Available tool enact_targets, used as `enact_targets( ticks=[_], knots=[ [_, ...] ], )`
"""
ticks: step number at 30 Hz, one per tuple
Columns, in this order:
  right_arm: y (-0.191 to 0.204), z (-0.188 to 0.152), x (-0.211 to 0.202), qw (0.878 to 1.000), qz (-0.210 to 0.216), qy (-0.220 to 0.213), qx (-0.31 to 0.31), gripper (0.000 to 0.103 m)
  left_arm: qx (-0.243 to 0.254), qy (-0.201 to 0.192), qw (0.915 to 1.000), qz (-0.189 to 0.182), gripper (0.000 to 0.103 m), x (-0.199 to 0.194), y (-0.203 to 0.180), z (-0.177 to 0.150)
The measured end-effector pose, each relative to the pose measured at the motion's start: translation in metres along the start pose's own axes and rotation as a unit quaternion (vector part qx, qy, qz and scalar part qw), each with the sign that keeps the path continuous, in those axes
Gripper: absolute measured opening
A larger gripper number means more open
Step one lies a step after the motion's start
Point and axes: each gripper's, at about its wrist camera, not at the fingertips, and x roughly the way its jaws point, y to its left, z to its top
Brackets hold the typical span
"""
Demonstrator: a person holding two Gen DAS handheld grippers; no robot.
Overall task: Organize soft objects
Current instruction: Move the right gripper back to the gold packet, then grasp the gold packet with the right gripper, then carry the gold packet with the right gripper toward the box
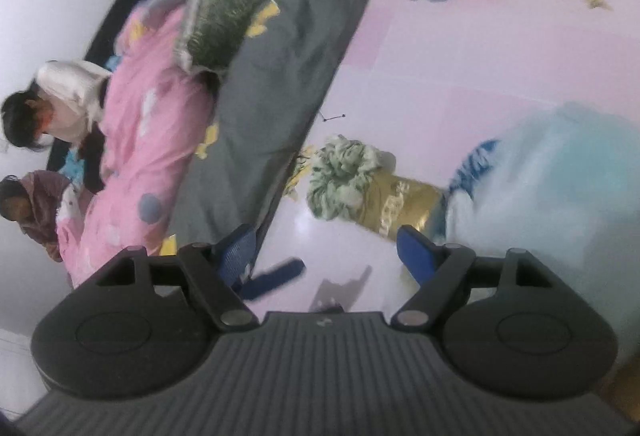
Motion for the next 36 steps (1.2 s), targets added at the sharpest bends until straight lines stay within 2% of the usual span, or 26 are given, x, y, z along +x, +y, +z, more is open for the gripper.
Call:
enact_targets(
  ticks=[6,10,12,18,25,32,36],
  knots=[
    [-0.018,0.043,0.059,0.998,-0.050,0.028,0.004,0.071,-0.023,0.024,0.9993,-0.016,0.049,0.034,0.008,0.005],
    [-0.029,0.048,0.085,0.995,-0.076,0.066,-0.009,0.061,-0.037,0.044,0.9982,-0.021,0.049,0.052,0.014,0.006],
    [-0.031,0.047,0.096,0.993,-0.078,0.091,-0.019,0.057,-0.039,0.051,0.9977,-0.022,0.050,0.058,0.017,0.005],
    [-0.030,0.045,0.098,0.991,-0.063,0.110,-0.047,0.051,-0.051,0.050,0.9974,-0.008,0.053,0.062,0.023,0.005],
    [-0.025,0.034,0.089,0.993,-0.040,0.100,-0.054,0.033,-0.071,0.038,0.9967,0.008,0.055,0.045,0.035,0.009],
    [-0.004,0.024,0.055,0.995,-0.021,0.063,-0.068,0.032,-0.052,0.001,0.9984,0.023,0.055,0.005,0.018,0.017],
    [0.009,0.014,0.017,0.997,-0.006,0.022,-0.069,0.032,-0.014,-0.023,0.9994,0.024,0.055,-0.025,-0.012,0.026]
  ],
)
